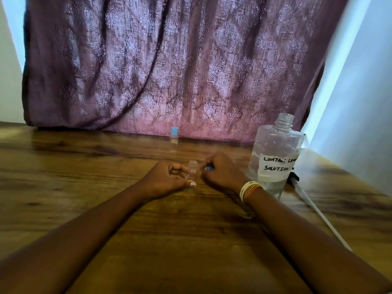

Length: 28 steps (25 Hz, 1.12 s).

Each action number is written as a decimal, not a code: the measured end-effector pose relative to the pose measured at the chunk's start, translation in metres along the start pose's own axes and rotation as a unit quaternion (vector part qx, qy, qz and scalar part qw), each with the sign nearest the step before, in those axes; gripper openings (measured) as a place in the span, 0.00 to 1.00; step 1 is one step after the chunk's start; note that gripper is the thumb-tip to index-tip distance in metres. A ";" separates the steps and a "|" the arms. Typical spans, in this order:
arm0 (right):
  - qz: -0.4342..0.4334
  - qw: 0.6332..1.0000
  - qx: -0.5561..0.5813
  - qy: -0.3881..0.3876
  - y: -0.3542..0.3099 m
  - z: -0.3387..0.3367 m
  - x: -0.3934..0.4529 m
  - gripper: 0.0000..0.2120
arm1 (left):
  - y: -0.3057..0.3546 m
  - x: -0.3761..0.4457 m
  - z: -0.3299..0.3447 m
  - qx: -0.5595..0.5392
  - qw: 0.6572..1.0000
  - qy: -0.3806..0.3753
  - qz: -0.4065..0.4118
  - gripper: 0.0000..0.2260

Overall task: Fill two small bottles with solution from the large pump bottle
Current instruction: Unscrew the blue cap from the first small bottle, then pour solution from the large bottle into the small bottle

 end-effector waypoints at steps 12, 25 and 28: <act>0.188 0.981 -0.031 -0.028 -0.014 -0.013 -0.032 0.25 | 0.015 -0.012 0.009 0.039 0.999 0.005 0.014 0.12; 0.014 0.900 0.012 0.435 -0.029 -0.124 -0.102 0.11 | 0.022 -0.020 0.028 0.084 0.995 -0.001 0.053 0.12; 0.110 0.910 0.111 0.385 0.002 -0.131 -0.090 0.28 | 0.023 -0.022 0.028 0.083 0.995 -0.003 0.056 0.12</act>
Point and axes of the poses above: each hand's wrist, its own x-axis towards the middle knuckle, its own z-axis out of the palm, y = z × x, the point moved 2 cm from there along x, towards the middle knuckle, and after that the axes turned 5 degrees about -z, right-handed, at the moved point
